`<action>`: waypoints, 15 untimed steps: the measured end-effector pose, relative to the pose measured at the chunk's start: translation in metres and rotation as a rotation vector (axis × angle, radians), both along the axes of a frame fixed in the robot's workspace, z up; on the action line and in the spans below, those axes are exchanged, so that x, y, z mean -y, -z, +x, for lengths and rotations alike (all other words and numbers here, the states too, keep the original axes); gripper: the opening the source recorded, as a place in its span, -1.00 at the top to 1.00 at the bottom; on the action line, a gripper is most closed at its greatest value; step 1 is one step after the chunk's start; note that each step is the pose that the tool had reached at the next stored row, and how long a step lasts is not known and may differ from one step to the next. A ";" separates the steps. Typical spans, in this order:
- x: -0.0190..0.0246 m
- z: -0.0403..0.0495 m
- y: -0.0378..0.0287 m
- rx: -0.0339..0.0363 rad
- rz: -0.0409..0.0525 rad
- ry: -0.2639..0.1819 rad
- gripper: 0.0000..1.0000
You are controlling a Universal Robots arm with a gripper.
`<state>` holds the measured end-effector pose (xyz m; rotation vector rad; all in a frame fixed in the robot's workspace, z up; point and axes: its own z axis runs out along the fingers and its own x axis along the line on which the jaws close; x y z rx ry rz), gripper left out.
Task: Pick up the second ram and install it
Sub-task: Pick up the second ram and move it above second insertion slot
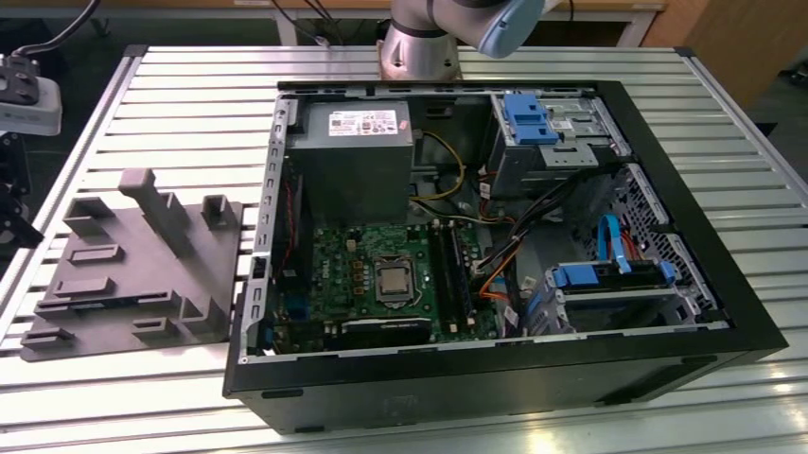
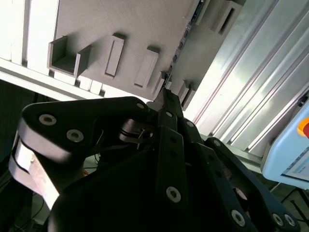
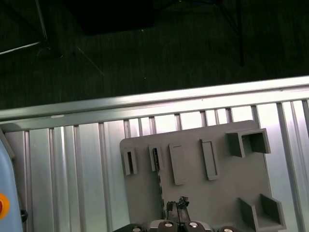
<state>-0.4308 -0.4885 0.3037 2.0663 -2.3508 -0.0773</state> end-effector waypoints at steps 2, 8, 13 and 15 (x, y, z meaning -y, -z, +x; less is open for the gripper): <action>0.0000 0.0000 0.0009 -0.0001 0.0000 0.000 0.79; 0.0000 0.0000 0.0033 0.0000 0.0000 0.000 0.79; 0.0000 0.0000 0.0051 -0.0001 -0.0001 0.000 0.79; 0.0000 0.0000 0.0058 0.0000 0.0000 0.000 0.79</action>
